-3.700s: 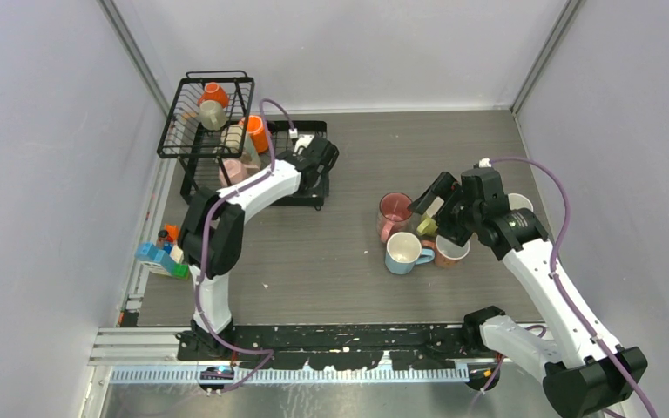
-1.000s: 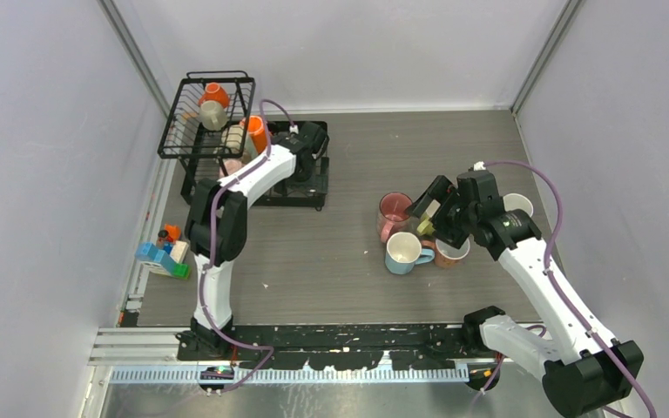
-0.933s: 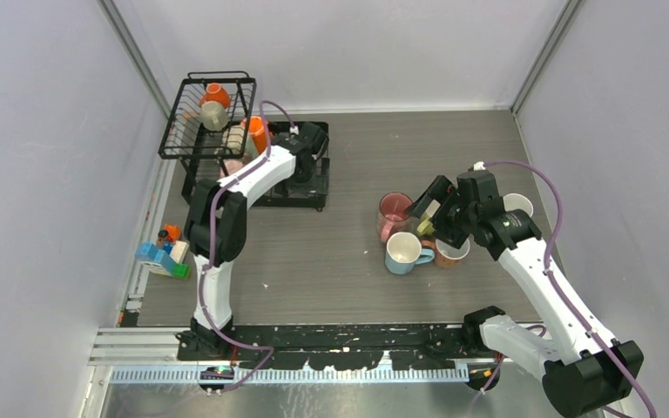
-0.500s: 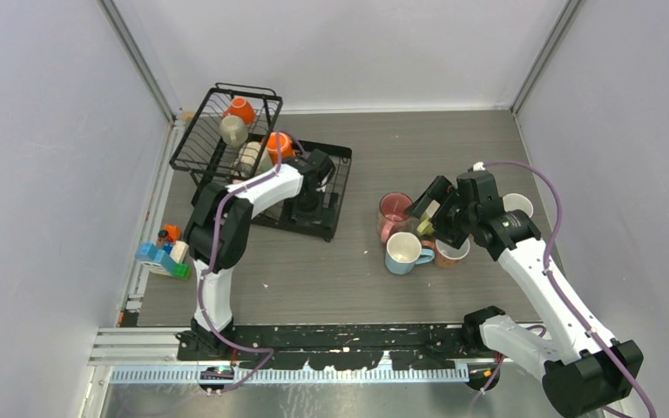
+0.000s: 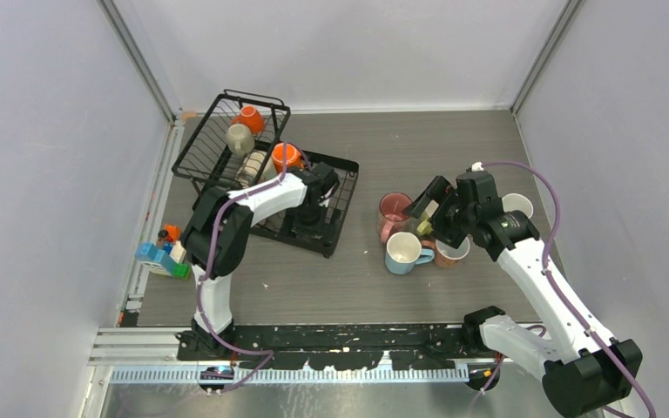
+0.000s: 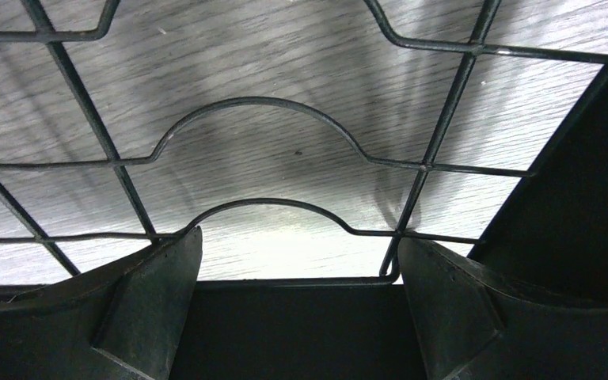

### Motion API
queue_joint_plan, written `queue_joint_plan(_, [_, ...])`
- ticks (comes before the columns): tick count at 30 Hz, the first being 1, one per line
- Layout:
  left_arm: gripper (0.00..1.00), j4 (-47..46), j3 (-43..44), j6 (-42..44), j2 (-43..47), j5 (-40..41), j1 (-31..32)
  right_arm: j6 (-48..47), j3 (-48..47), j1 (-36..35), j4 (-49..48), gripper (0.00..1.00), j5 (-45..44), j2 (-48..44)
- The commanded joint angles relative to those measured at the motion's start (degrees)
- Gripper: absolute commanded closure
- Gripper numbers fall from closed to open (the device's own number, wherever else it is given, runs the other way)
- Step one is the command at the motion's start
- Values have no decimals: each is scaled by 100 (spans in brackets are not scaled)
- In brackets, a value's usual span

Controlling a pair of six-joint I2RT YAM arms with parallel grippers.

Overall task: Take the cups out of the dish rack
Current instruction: Move the dish rack to the center of the board, then adjust the cup in the dish rack.

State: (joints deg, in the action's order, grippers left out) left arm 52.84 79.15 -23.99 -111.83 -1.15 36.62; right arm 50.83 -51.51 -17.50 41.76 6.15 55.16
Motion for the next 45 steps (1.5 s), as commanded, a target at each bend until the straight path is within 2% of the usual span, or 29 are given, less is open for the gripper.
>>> queue_joint_plan(1, [0,595,192,-237,110,833,-81,-141,-74,12,-168,0,49,-32])
queue_joint_plan(9, [0,281,649,-321,306,1003,-153,-196,-156,12,-81,0,18,-4])
queue_joint_plan(17, [0,130,669,-398,760,1417,-157,-205,-158,14,-144,0,80,21])
queue_joint_plan(27, [0,-481,508,-571,995,2890,24,-231,-64,14,-458,0,164,48])
queue_joint_plan(34, [0,-2092,-663,-201,1302,3787,110,-214,166,14,-786,0,193,-136])
queue_joint_plan(45, [0,-3781,-1749,72,1462,4436,287,-237,510,14,-1210,0,336,-237])
